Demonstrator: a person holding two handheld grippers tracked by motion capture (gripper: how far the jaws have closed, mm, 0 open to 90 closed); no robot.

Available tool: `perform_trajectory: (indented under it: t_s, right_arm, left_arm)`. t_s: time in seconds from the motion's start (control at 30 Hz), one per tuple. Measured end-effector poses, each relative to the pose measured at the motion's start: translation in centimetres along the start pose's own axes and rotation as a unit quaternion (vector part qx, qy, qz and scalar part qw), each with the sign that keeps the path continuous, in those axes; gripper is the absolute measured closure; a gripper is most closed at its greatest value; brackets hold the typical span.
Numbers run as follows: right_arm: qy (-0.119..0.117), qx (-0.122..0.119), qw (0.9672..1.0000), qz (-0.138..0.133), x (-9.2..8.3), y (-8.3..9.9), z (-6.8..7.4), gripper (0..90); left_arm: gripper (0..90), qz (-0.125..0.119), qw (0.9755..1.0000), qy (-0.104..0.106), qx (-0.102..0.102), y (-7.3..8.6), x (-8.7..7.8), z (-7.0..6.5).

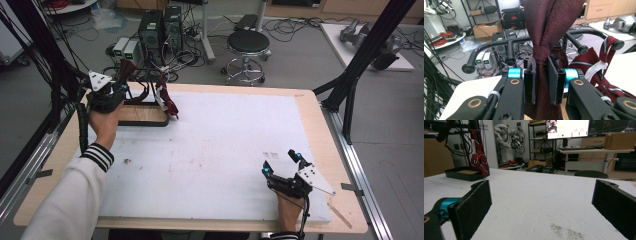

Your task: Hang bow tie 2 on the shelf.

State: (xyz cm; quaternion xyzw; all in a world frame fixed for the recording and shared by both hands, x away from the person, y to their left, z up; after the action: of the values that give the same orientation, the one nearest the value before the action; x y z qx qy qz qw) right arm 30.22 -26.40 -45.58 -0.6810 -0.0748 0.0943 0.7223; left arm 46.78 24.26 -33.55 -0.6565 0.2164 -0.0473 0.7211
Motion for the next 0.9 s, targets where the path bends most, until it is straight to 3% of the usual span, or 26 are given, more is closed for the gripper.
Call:
perform_trajectory:
  t_s: [0.23, 0.5, 0.9]
  right_arm:
    - [-0.001, 0.002, 1.0, 0.0, 0.0, 0.0, 0.0, 1.7]
    - [0.0, -0.001, 1.0, 0.0, 0.0, 0.0, 0.0, 1.7]
    - [0.0, -0.002, 1.0, -0.001, 0.0, 0.0, 0.0, 1.7]
  left_arm:
    - [77.2, 0.007, 1.0, -0.002, 0.0, 0.3, 0.4, 0.1]
    - [77.3, 0.01, 0.9998, 0.003, -0.014, 0.8, 0.4, 0.7]
    - [77.2, 0.018, 0.9996, -0.008, -0.017, 1.7, 0.9, 1.1]
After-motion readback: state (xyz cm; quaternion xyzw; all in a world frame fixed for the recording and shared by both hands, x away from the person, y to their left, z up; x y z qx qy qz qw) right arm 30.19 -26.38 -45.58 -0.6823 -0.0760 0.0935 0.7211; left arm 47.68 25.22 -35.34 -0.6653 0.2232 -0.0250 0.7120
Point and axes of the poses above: each handheld gripper's, and its own axes: x roughly forward along the jaws, y roughly out of its underside, z roughly to its left, the point moved 5 cm from there along x, roughly forward along the jaws, and after that the axes turned 12 degrees about y, right-handed, at the moved point
